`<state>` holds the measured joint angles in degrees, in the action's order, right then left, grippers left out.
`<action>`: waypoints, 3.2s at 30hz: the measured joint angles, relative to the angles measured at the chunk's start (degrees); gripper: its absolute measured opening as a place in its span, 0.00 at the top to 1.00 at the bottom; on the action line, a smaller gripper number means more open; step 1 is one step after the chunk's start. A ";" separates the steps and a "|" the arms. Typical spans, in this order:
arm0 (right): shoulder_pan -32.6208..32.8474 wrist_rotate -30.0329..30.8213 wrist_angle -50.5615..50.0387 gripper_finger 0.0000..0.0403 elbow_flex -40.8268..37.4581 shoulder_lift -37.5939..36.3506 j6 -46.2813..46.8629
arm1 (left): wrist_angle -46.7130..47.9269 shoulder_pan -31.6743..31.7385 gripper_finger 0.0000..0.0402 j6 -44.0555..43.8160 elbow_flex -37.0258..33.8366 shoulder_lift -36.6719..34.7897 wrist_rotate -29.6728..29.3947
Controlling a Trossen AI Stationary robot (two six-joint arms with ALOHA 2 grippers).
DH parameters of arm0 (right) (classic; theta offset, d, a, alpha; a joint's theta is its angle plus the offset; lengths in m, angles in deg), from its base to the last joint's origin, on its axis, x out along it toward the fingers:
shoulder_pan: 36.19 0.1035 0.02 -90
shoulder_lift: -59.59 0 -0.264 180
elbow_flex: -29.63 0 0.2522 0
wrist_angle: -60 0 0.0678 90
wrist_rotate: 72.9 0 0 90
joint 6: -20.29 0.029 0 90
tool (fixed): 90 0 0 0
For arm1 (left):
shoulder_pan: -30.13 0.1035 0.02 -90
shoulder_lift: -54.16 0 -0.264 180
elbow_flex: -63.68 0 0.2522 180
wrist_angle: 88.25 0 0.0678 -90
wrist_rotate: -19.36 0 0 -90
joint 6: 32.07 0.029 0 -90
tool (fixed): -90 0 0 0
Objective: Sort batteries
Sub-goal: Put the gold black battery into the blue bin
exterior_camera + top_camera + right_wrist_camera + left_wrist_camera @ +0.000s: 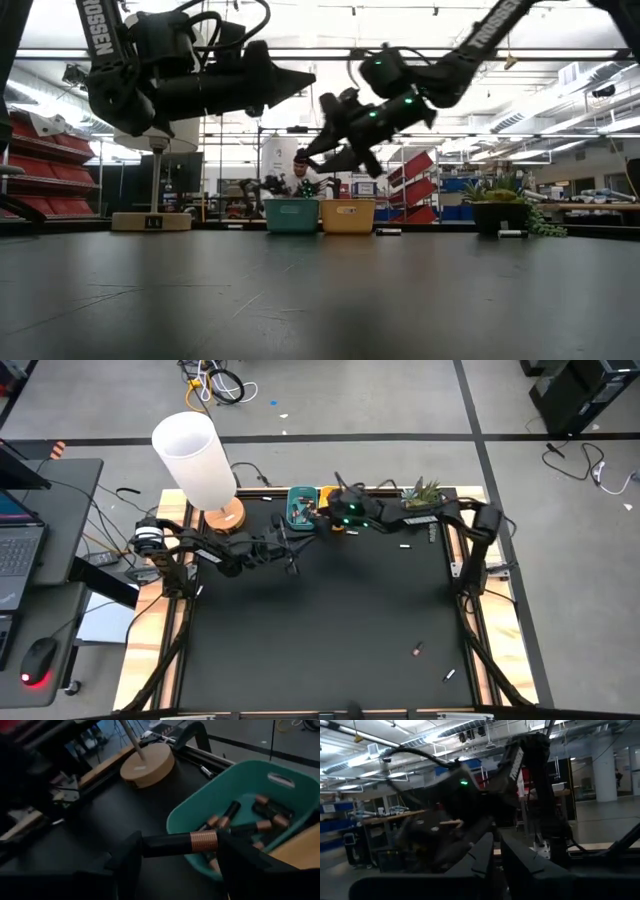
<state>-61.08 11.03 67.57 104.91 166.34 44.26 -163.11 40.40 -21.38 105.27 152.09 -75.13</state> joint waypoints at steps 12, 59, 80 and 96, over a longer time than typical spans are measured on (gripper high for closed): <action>-2.34 1.60 -17.08 0.36 18.14 10.42 -6.24 | -0.77 5.49 0.88 -4.54 0.00 -0.35 8.60; 24.06 3.88 -63.38 0.56 8.50 -2.72 -32.67 | 17.25 15.99 0.88 7.12 1.53 -0.35 29.66; 18.76 4.56 -39.15 0.68 -4.81 -2.89 -31.87 | 18.78 16.01 0.88 11.44 1.53 -0.35 21.02; 22.99 11.42 -31.11 0.99 -4.90 -2.81 -24.63 | 23.82 15.82 0.88 8.50 1.51 -0.54 8.40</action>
<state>-38.09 22.44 36.45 100.01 163.54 19.63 -139.28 56.22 -12.88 106.78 151.56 -66.73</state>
